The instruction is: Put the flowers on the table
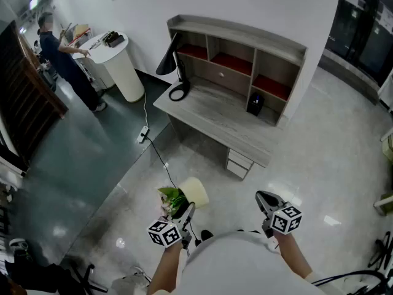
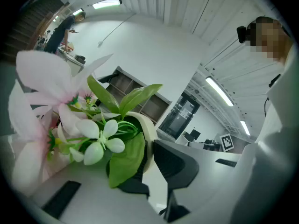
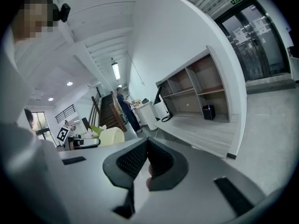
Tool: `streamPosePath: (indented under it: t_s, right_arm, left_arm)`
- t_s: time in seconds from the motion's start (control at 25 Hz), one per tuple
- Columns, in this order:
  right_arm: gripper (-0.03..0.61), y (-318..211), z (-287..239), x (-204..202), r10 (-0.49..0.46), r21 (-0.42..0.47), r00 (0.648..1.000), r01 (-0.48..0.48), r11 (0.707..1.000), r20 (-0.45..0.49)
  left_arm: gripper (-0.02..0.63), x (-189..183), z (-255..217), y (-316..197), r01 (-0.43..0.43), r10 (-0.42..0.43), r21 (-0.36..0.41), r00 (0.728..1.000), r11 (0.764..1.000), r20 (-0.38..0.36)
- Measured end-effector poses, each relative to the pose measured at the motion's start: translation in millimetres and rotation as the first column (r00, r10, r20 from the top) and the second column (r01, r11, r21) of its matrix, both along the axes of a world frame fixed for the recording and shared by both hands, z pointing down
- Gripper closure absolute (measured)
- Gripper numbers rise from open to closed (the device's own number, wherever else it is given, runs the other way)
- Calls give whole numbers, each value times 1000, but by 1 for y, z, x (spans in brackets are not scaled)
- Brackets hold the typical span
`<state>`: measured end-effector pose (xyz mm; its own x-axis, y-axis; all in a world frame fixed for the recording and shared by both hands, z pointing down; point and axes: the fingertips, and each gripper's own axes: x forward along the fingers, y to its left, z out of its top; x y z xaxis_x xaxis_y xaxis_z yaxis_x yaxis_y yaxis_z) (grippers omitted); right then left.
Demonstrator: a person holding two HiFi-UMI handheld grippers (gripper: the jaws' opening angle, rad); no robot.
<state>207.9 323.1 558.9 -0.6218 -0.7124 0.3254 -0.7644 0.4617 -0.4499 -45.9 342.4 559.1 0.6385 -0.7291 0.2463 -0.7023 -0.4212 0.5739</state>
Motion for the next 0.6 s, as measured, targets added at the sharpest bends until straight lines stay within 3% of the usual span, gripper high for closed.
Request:
streamPosePath:
  t_s: [0.6]
  right_arm:
    - [561, 10, -5, -11, -1, 9, 1000, 1, 1000, -1]
  left_arm:
    - [558, -5, -1, 5, -19, 19, 3, 1000, 1000, -6]
